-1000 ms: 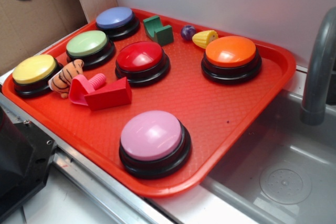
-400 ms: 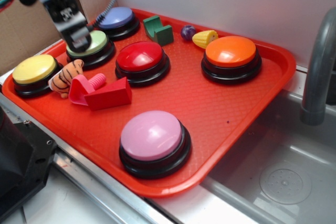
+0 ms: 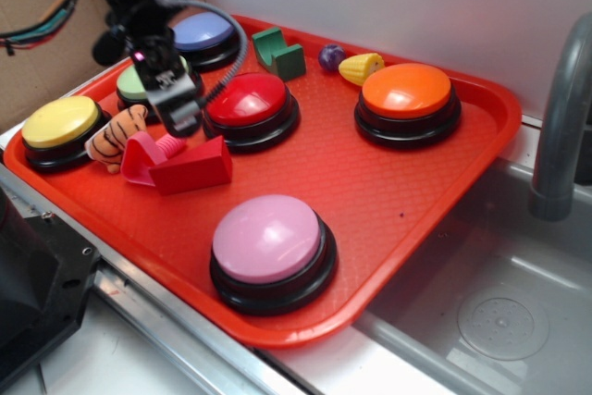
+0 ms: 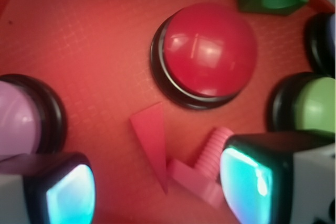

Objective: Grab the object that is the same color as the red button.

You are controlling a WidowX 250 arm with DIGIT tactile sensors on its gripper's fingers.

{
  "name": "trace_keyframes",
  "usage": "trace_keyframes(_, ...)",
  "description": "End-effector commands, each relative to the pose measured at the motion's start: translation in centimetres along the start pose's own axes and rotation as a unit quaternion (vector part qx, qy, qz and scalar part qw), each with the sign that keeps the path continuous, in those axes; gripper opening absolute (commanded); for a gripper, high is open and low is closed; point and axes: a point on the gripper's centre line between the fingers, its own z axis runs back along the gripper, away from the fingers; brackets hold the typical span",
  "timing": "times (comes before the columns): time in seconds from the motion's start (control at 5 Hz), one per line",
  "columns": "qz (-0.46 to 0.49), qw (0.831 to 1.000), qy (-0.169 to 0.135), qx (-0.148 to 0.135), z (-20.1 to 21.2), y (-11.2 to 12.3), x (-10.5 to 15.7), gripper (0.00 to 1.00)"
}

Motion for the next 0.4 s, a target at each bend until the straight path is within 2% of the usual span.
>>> trace_keyframes(0.0,-0.021,1.000,-0.009,-0.016,-2.8,-0.4,0.3,1.00)
trace_keyframes(0.2,-0.018,1.000,0.000,-0.017,-4.3,-0.5,-0.1,1.00)
